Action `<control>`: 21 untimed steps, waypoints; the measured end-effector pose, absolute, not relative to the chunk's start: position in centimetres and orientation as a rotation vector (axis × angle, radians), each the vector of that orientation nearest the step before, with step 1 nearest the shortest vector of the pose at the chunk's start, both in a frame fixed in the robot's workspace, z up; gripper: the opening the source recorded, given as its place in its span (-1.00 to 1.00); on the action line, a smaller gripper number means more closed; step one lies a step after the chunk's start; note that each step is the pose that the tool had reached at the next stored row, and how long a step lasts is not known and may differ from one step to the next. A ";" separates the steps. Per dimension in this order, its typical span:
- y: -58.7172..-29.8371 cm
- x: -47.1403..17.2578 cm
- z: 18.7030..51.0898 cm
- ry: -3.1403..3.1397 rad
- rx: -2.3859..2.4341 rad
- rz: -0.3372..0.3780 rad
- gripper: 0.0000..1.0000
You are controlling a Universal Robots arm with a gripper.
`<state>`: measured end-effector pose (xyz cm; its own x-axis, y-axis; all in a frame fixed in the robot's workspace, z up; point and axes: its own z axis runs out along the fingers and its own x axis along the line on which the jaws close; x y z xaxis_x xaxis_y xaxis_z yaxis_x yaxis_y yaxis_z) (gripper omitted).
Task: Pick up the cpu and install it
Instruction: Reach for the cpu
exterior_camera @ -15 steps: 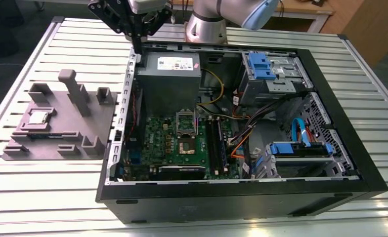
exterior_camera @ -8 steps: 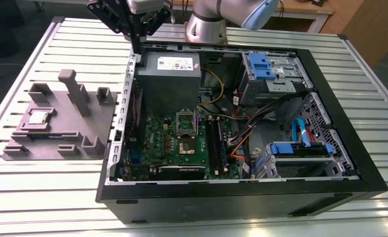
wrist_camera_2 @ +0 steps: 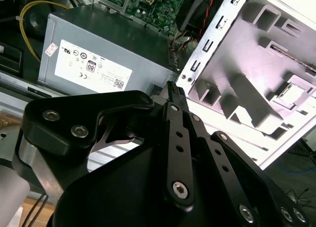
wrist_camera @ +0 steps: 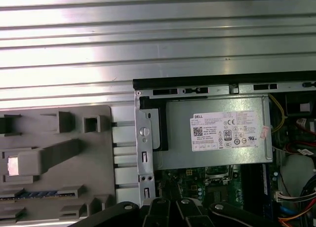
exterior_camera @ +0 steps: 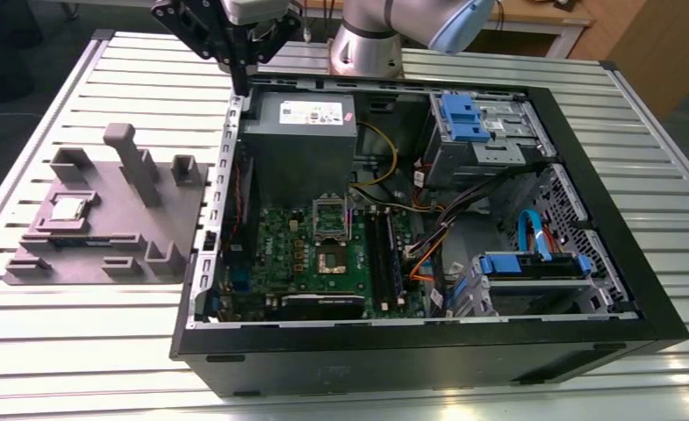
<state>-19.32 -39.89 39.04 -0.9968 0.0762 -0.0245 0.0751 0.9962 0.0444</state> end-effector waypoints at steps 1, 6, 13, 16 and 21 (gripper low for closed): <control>-39.9 -19.4 39.0 3.113 0.118 0.068 -0.80; -39.9 -19.5 39.0 3.113 0.118 0.068 -0.80; -39.9 -19.7 39.0 3.113 0.118 0.068 -0.80; -39.9 -19.7 39.0 3.113 0.118 0.068 -0.80; -39.9 -19.9 39.0 3.113 0.118 0.068 -0.80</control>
